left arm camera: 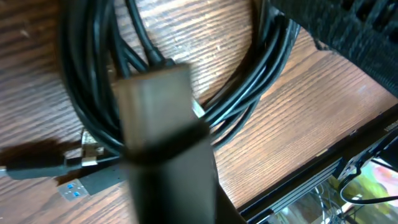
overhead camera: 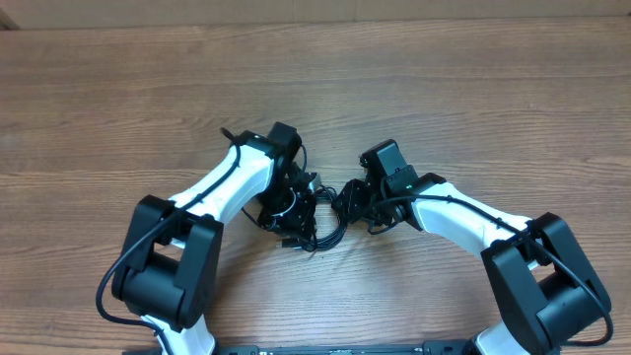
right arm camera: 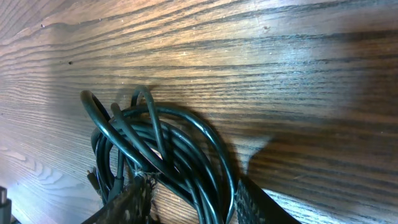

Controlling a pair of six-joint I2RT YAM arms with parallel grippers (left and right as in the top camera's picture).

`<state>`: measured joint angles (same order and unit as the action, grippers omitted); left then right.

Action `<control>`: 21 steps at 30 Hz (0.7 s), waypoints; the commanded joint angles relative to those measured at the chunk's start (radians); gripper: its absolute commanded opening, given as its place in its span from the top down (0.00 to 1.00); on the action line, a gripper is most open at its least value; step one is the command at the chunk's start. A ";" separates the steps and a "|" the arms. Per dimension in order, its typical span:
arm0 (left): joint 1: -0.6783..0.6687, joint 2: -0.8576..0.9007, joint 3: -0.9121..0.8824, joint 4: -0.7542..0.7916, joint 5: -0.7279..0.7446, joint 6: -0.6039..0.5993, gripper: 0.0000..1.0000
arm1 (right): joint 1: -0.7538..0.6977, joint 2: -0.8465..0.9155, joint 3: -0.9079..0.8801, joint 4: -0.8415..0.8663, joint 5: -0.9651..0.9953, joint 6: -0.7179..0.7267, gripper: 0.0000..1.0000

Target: Untangle cables

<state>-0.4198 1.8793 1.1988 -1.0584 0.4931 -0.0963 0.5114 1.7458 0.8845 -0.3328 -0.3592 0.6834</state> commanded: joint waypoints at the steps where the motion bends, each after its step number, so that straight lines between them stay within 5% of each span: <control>1: -0.016 -0.002 0.015 -0.003 -0.002 0.023 0.88 | 0.005 0.005 -0.002 0.006 0.003 0.000 0.58; 7: -0.018 -0.002 0.025 0.014 0.014 0.014 0.52 | 0.005 0.005 -0.002 0.005 0.003 0.000 0.58; 14: 0.041 -0.002 0.232 -0.183 0.037 0.026 0.44 | 0.005 0.005 -0.002 0.005 0.009 0.000 0.58; 18: 0.047 -0.002 0.314 -0.254 -0.111 -0.005 0.32 | 0.005 0.005 -0.002 0.000 0.010 0.000 0.58; 21: 0.046 -0.002 0.311 -0.255 -0.275 -0.108 0.33 | 0.005 0.005 -0.002 0.002 0.010 0.000 0.58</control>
<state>-0.3725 1.8805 1.4952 -1.3060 0.4057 -0.1104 0.5114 1.7458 0.8845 -0.3363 -0.3580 0.6838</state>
